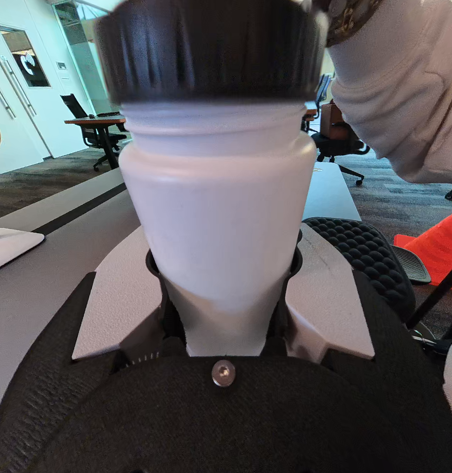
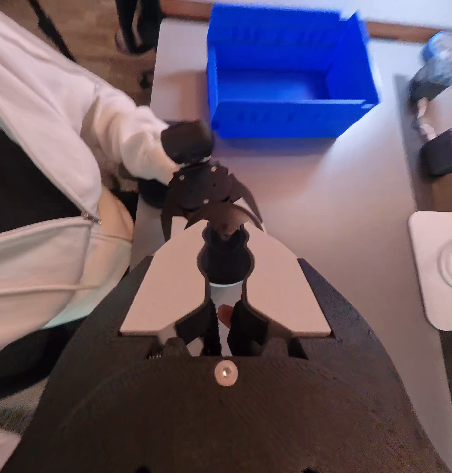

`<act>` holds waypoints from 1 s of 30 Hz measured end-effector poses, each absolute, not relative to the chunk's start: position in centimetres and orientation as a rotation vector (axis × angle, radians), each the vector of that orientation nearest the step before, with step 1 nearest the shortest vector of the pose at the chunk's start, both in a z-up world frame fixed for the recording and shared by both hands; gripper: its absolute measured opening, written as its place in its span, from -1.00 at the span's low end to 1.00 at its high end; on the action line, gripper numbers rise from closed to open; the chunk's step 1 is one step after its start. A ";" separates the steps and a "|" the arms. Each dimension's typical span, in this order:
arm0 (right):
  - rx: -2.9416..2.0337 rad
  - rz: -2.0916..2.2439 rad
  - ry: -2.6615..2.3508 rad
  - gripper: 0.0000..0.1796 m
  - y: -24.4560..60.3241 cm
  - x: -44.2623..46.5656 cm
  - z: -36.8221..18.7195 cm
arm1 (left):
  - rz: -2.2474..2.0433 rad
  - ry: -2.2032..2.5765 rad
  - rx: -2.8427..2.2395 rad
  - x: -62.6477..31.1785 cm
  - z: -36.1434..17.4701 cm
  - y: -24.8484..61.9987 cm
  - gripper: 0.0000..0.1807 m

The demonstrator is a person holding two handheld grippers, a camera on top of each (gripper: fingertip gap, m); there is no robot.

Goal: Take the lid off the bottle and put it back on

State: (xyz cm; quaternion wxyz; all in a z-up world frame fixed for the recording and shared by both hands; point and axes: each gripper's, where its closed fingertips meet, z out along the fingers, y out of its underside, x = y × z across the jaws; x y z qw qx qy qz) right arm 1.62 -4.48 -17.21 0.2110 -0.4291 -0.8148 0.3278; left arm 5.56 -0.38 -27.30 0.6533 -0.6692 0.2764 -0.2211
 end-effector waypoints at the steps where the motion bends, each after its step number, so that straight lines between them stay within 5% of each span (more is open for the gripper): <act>1: -1.198 0.895 -2.297 -0.76 -4.6 1.6 -17.8 | -0.504 0.624 -1.520 5.6 -27.3 -0.4 0.11; 14: -1.159 0.752 -2.195 -0.75 -4.2 1.2 -17.9 | -0.483 0.585 -1.518 5.5 -27.3 -0.1 0.11; 18: -1.056 1.070 -2.021 0.12 -4.2 1.4 -16.4 | -0.492 0.586 -1.501 5.5 -27.2 -0.2 0.12; 23: -0.856 1.393 -1.870 0.34 -4.7 1.2 -16.9 | -0.499 0.588 -1.491 5.5 -27.1 -0.2 0.12; 25: -0.831 1.353 -1.958 0.31 -5.0 1.0 -18.4 | -0.501 0.587 -1.485 5.5 -27.1 -0.2 0.12; 30: -0.761 1.444 -2.008 -0.12 -6.1 0.2 -19.2 | -0.501 0.585 -1.481 5.5 -27.1 -0.2 0.12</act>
